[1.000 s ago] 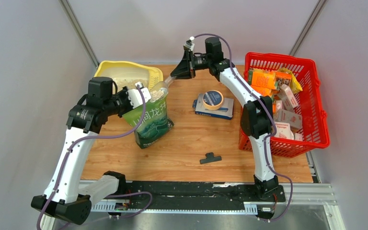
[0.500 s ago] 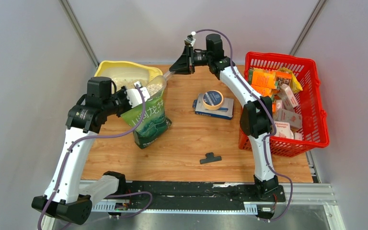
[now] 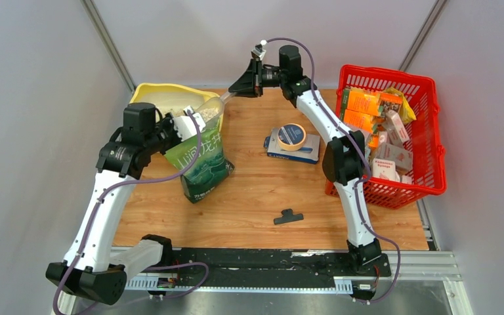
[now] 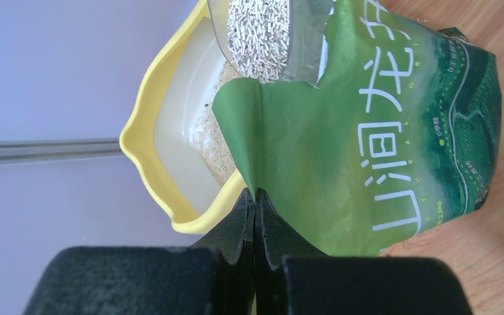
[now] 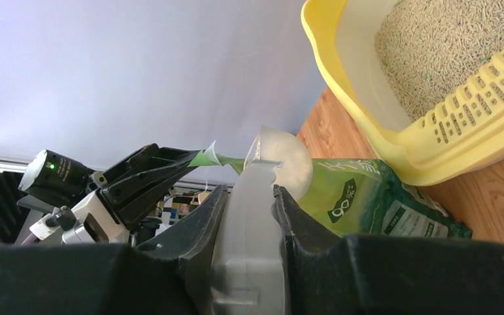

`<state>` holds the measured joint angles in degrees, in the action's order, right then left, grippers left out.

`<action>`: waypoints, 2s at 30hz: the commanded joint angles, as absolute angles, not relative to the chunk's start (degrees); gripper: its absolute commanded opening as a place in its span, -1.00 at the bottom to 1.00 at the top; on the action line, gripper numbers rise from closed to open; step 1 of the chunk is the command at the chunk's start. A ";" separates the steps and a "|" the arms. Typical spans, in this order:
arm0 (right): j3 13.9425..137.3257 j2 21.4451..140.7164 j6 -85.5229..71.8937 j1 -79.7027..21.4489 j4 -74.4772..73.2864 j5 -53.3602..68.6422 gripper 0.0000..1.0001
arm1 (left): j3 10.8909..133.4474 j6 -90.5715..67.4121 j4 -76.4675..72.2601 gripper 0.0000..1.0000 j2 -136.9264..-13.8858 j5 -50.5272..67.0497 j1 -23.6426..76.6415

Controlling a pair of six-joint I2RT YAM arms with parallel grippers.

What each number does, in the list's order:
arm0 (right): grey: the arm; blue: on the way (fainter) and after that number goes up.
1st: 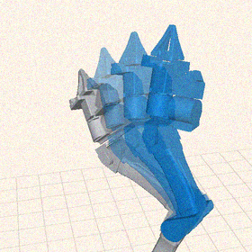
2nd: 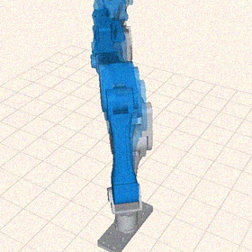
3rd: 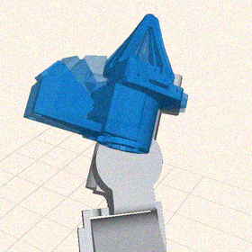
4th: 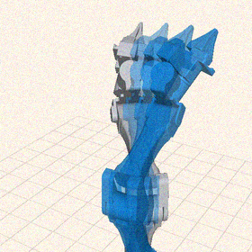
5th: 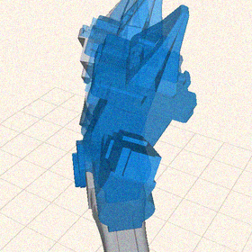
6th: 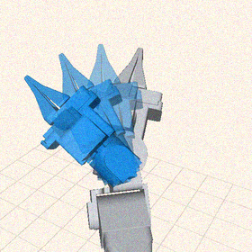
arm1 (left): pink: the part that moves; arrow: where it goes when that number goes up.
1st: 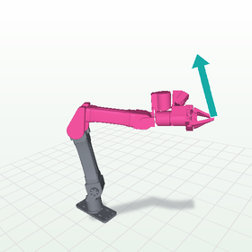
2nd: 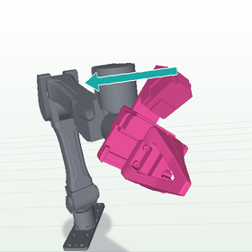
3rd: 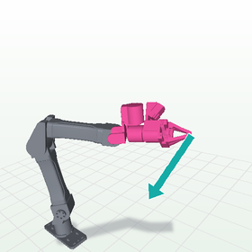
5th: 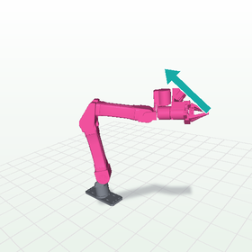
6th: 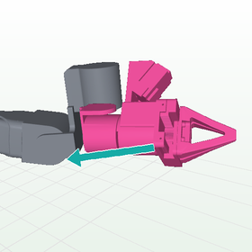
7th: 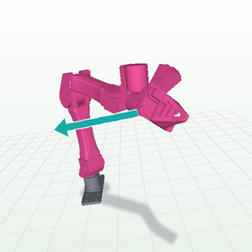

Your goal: Fill the litter box with clean litter

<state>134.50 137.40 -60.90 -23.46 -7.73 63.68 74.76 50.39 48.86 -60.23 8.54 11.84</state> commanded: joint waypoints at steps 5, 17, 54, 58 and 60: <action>138.86 143.44 -65.12 -23.91 -2.38 60.83 -1.00 | 76.82 50.71 39.81 -1.00 -60.03 2.99 10.63; 147.29 154.68 -59.78 -28.47 3.07 37.13 -1.00 | 77.87 49.49 44.38 -1.00 -59.76 1.49 10.72; 131.75 142.74 1.32 -34.45 6.07 25.49 -1.00 | 76.64 43.42 45.00 -1.00 -56.87 9.40 10.63; 129.13 138.00 -3.42 -33.49 2.38 24.61 -1.00 | 77.17 43.59 43.34 -1.00 -56.60 10.63 10.63; 125.44 134.05 -5.00 -33.22 1.41 24.26 -1.00 | 77.43 43.51 41.93 -1.00 -56.25 10.99 10.63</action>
